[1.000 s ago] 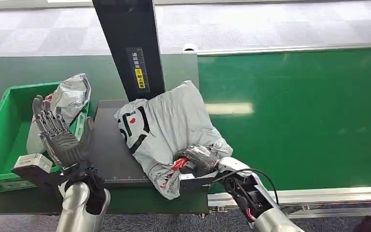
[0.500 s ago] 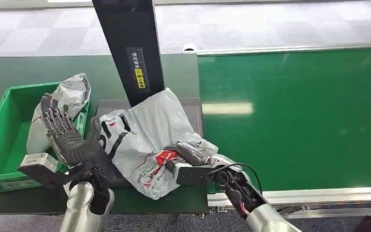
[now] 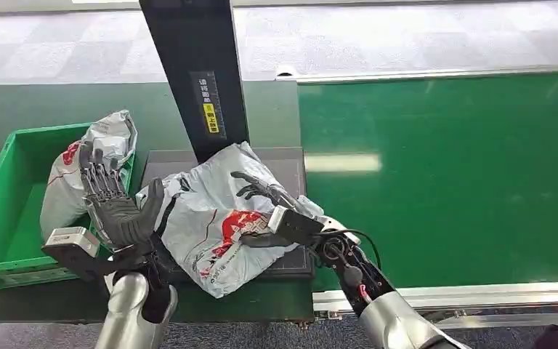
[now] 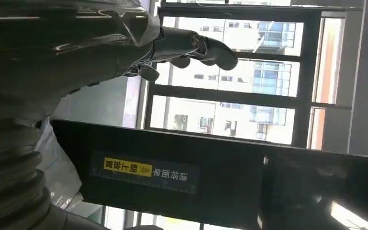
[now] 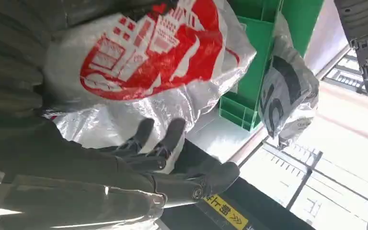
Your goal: Moved the parcel from conveyor to table for the left to box.
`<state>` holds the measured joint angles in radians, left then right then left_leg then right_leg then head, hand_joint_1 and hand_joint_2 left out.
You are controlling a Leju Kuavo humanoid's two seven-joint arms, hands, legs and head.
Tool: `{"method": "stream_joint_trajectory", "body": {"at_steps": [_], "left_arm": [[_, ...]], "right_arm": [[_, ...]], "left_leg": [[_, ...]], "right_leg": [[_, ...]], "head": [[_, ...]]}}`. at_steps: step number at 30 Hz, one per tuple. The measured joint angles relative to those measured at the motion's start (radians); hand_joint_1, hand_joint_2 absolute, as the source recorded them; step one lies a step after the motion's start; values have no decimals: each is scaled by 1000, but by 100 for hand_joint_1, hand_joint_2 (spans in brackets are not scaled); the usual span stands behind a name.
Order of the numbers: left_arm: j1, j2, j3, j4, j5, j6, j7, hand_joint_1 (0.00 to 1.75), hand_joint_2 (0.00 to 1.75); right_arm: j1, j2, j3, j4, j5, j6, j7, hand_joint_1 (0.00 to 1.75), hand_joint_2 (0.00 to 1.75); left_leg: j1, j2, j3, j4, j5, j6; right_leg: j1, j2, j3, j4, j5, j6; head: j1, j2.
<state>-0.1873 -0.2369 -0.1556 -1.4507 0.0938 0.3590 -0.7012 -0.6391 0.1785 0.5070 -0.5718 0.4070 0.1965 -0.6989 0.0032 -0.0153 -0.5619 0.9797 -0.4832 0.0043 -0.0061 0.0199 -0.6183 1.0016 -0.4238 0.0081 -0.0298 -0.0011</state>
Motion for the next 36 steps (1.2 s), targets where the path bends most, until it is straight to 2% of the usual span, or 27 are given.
{"method": "stream_joint_trajectory", "body": {"at_steps": [5, 8, 13, 19, 21, 26, 28, 32, 36], "left_arm": [[0, 0, 0, 3, 0, 0, 0, 0, 175], [0, 0, 0, 8, 0, -4, 0, 0, 175], [0, 1, -6, 18, -11, -53, 0, 0, 175], [-9, 2, -32, 40, -14, -146, 20, 0, 175], [-17, 6, -48, 58, -1, -220, 38, 0, 175], [-25, 27, -82, 95, -52, -354, 39, 0, 175], [-25, 35, -95, 107, -88, -371, 40, 0, 175], [-35, 67, -152, 134, -261, -447, 76, 0, 175], [-46, 86, -215, 194, -460, -512, 178, 0, 175]], "right_arm": [[0, 0, -8, 2, -10, 3, 0, 0, 175], [7, 4, -32, -6, -106, 42, 0, 0, 175], [32, 13, -118, -35, -337, 180, -1, 0, 175], [64, 15, -195, -38, -435, 246, 17, 0, 175], [87, 16, -210, -58, -438, 230, 26, 0, 175], [157, 17, -236, -187, -393, 52, 33, 0, 175], [178, 16, -247, -237, -387, 19, 44, 0, 175], [210, 14, -268, -317, -390, 2, 51, 0, 175], [236, 8, -291, -383, -392, 20, 52, 0, 175]], "left_leg": [[0, 0, 0, 0, 0, 0], [0, 0, 0, 0, 0, 0], [0, 0, 0, 0, 0, 0], [0, 0, 0, 0, 0, 0], [0, 0, 0, 0, 0, 0], [0, 0, 0, 0, 0, 0], [0, 0, 0, 0, 0, 0], [0, 0, 0, 0, 0, 0], [0, 0, 0, 0, 0, 0]], "right_leg": [[0, 0, 0, 0, 0, 0], [0, 0, 0, 0, 0, 0], [0, 0, 0, 0, 0, 0], [0, 0, 0, 0, 0, 0], [0, 0, 0, 0, 0, 0], [0, 0, 0, 0, 0, 0], [0, 0, 0, 0, 0, 0], [0, 0, -1, 0, 0, 0], [0, 0, -1, 0, 0, 0]], "head": [[0, 0], [0, 0], [0, 0], [0, 0], [0, 0], [0, 0], [0, 0], [0, 0], [0, 0]]}}
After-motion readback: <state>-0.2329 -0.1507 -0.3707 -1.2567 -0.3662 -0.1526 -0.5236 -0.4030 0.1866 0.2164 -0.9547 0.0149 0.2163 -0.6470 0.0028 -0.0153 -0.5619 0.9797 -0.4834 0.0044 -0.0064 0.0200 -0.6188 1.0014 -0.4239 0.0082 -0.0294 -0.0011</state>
